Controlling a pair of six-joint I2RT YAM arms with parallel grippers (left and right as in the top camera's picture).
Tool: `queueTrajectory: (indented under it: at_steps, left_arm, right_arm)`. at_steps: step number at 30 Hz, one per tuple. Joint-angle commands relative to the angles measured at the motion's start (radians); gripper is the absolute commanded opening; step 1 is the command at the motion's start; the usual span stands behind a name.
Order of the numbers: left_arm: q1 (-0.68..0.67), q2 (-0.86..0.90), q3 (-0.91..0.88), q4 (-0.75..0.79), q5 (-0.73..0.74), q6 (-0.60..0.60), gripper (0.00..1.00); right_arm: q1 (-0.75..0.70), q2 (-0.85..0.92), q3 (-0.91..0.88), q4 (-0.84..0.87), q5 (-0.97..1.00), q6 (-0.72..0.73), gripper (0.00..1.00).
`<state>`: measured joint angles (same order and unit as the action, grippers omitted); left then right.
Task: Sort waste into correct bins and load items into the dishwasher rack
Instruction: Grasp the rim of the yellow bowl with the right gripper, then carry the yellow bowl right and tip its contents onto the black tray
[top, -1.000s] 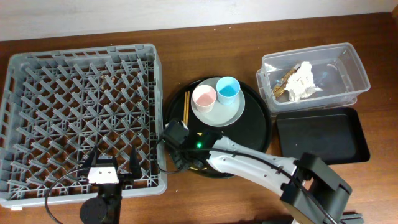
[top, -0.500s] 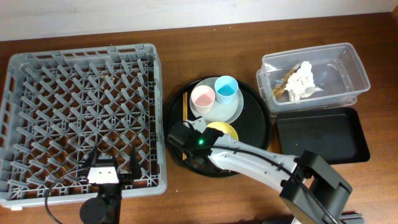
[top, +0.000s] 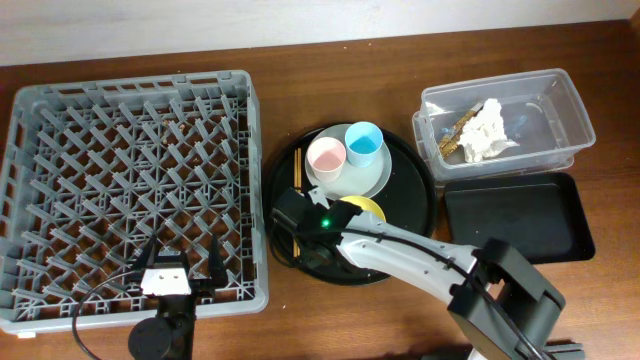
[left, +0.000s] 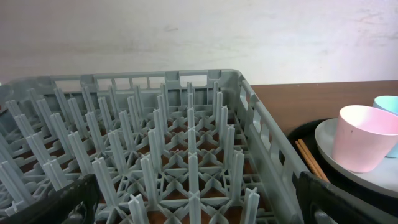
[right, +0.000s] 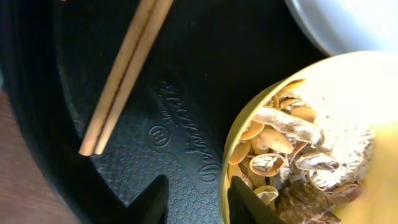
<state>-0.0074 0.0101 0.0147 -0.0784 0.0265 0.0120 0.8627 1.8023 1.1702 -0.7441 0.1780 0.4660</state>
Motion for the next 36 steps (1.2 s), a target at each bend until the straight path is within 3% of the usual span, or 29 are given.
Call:
queueTrajectory:
  at_steps: [1, 3, 6, 14, 22, 29, 36]
  left_arm:
    - [-0.005, -0.005, -0.007, 0.003, 0.011, 0.016, 0.99]
    - [-0.005, -0.005, -0.007, 0.003, 0.011, 0.016, 0.99]
    - [-0.005, -0.005, -0.007, 0.003, 0.011, 0.016, 0.99]
    - [-0.005, -0.005, -0.007, 0.003, 0.011, 0.016, 0.99]
    - [-0.005, -0.005, -0.007, 0.003, 0.011, 0.016, 0.99]
    - [-0.005, -0.005, -0.007, 0.003, 0.011, 0.016, 0.99]
    - [-0.005, -0.005, -0.007, 0.003, 0.011, 0.016, 0.99]
  right_arm:
    - [0.001, 0.017, -0.009, -0.001, 0.01, -0.006, 0.29]
    - [0.0, 0.017, -0.009, -0.003, 0.009, -0.006, 0.23]
    - [0.0, 0.017, -0.009, -0.01, 0.01, -0.006, 0.04]
    - [0.0, 0.01, 0.011, -0.071, 0.011, -0.006, 0.04]
    - [-0.025, -0.142, 0.282, -0.426, 0.107, 0.047, 0.04]
    - [-0.315, -0.278, 0.291, -0.58, 0.03, -0.003, 0.04]
    - [-0.824, -0.32, 0.287, -0.573, -0.326, -0.281, 0.04]
